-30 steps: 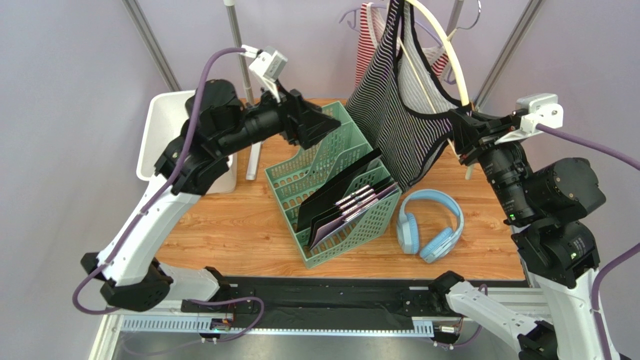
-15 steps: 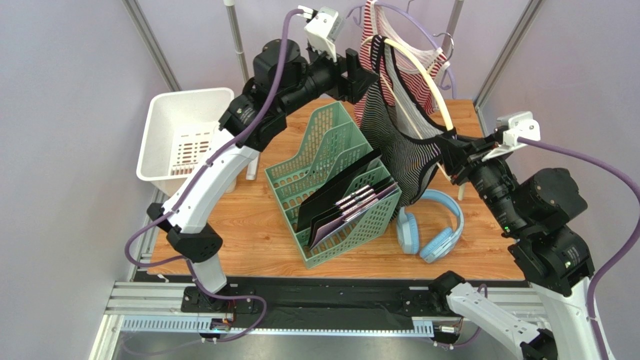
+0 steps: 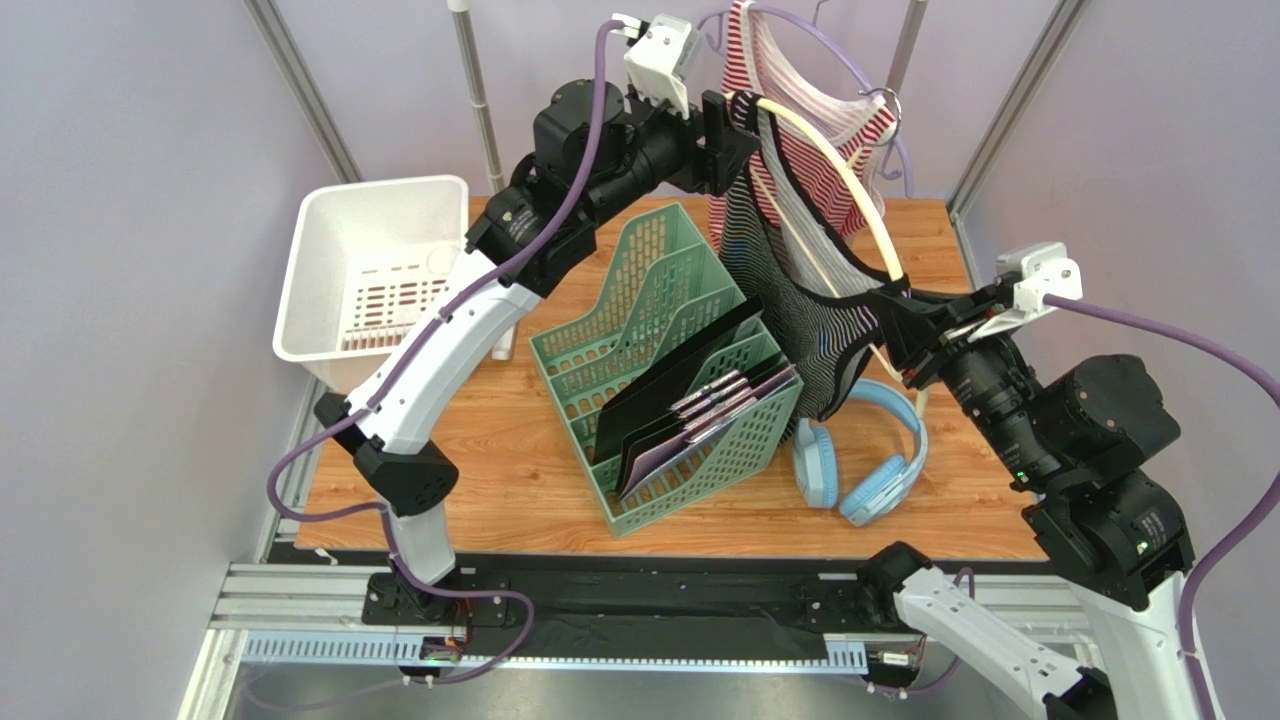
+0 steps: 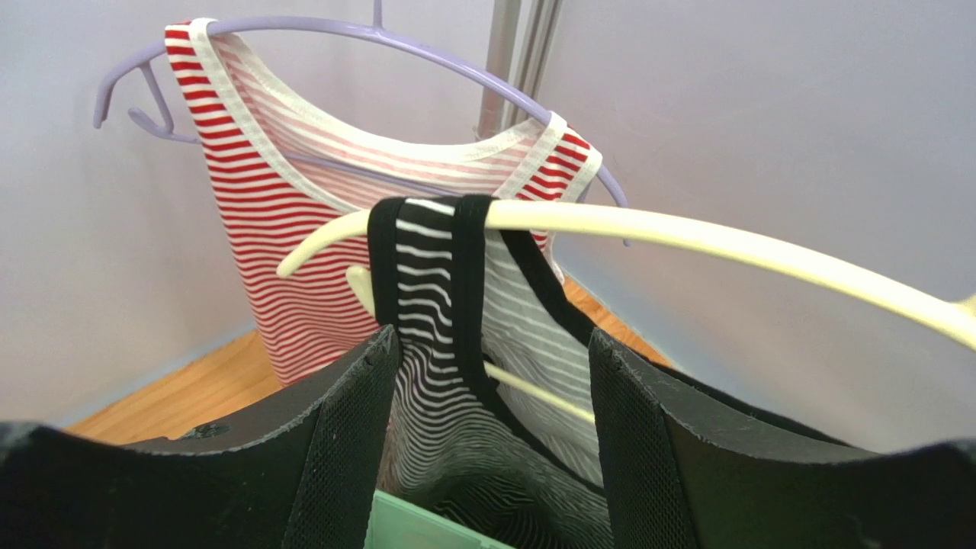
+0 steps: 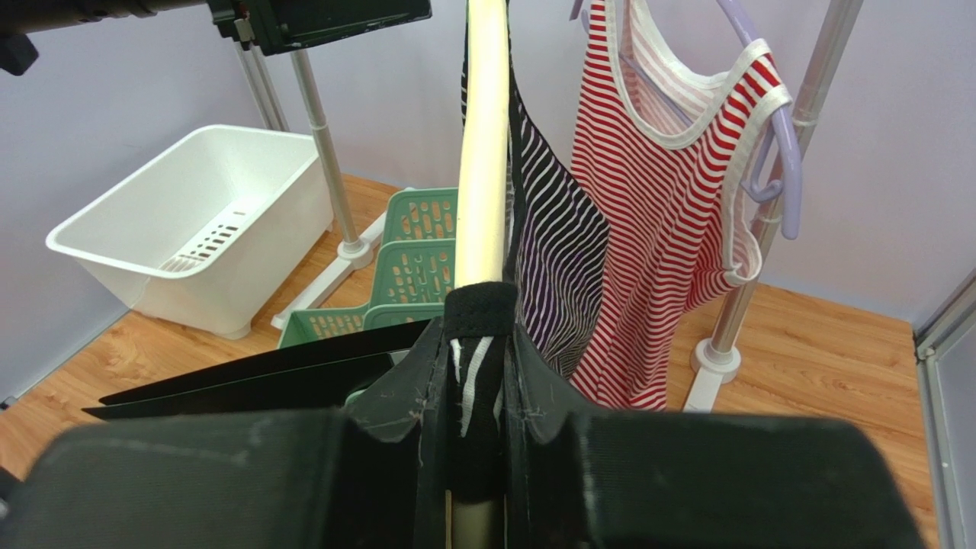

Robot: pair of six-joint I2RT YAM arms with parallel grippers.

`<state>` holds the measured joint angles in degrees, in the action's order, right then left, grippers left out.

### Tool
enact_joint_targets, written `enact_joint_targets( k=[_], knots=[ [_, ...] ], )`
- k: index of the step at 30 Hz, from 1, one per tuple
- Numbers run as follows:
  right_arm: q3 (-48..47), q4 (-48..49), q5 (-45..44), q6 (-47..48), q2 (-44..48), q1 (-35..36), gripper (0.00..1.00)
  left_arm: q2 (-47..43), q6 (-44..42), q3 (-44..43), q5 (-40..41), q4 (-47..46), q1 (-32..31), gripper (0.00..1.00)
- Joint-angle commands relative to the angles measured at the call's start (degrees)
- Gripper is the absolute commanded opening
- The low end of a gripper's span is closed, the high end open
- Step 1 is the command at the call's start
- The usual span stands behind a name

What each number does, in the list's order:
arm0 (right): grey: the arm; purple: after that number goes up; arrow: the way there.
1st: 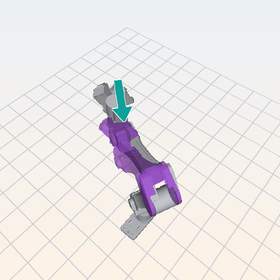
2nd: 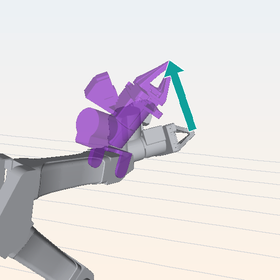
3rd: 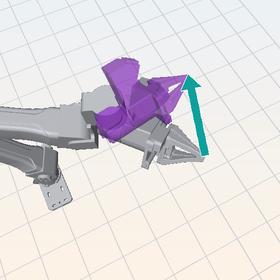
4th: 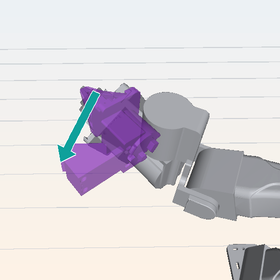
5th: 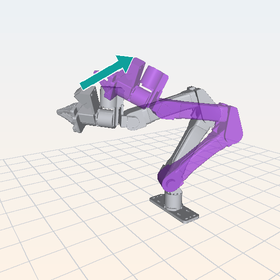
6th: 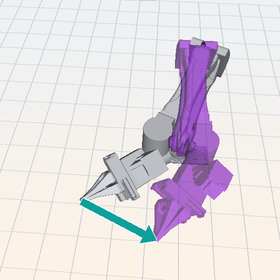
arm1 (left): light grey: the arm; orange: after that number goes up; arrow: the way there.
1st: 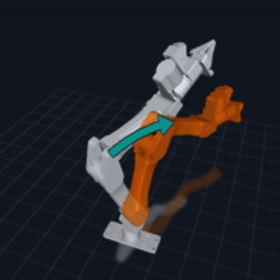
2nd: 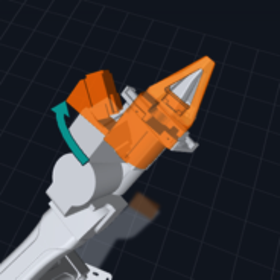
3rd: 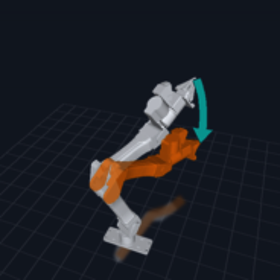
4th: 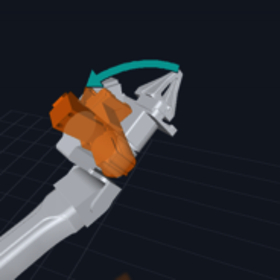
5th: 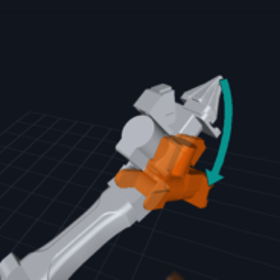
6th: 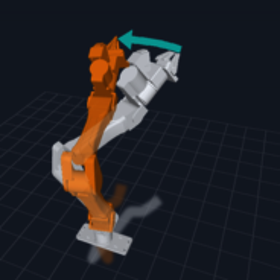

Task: Remove the tank top from the hanger

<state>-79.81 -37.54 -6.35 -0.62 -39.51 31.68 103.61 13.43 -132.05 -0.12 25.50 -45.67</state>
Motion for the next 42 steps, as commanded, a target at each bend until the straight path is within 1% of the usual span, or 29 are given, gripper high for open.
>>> enact_joint_targets(
  k=[1,7,11,19,21,24,25,27,28,30,33,34,37,42],
  knots=[
    [0.1,4.1,2.6,-1.8,1.6,-0.1,0.00,0.9,0.3,-1.9,1.5,-3.6,-0.3,0.67],
    [0.8,3.7,3.6,-2.7,3.4,-0.1,0.00,1.1,0.4,-1.4,3.5,-3.8,-0.2,0.62],
    [0.8,3.3,4.1,-2.9,3.9,0.0,0.00,1.2,0.5,-1.2,3.9,-3.9,-0.2,0.55],
    [1.1,2.6,5.5,-3.6,5.1,-0.1,0.00,2.1,2.0,-1.3,3.0,-4.7,-0.2,0.46],
    [1.2,2.6,5.5,-3.8,5.1,-0.1,0.00,2.3,2.1,-1.2,2.9,-4.7,-0.2,0.42],
    [1.2,2.0,5.6,-3.9,5.5,0.0,0.00,2.3,1.6,-1.3,3.5,-4.2,-0.2,0.31],
    [1.3,1.7,5.6,-3.9,5.6,-0.1,0.00,2.3,1.5,-1.3,3.8,-4.1,-0.2,0.20],
    [1.5,1.3,5.5,-3.9,6.2,-0.1,0.00,2.2,1.1,-1.2,5.0,-3.7,-0.3,0.13],
    [1.6,0.9,5.5,-3.9,6.5,-0.1,0.00,2.1,0.9,-1.2,5.2,-3.7,-0.2,0.06],
    [1.9,0.5,5.6,-4.2,7.6,-0.2,0.00,1.9,0.5,-1.4,6.2,-3.3,-0.3,0.00],
    [2.3,-1.6,5.6,-4.4,8.8,-0.1,0.00,1.8,0.1,-1.5,7.9,-2.8,-0.2,0.00],
    [2.2,-2.9,7.3,-4.6,9.2,0.0,0.00,1.8,0.0,-1.6,8.5,-2.4,-0.2,0.00],
    [2.5,-5.4,8.1,-5.2,10.8,-0.1,0.00,1.9,-0.5,-2.3,10.3,-1.3,-0.3,0.00],
    [3.4,-7.5,8.8,-6.4,14.0,-0.1,0.00,2.1,-1.2,-2.3,13.4,-0.1,-0.3,0.00]
  ],
)
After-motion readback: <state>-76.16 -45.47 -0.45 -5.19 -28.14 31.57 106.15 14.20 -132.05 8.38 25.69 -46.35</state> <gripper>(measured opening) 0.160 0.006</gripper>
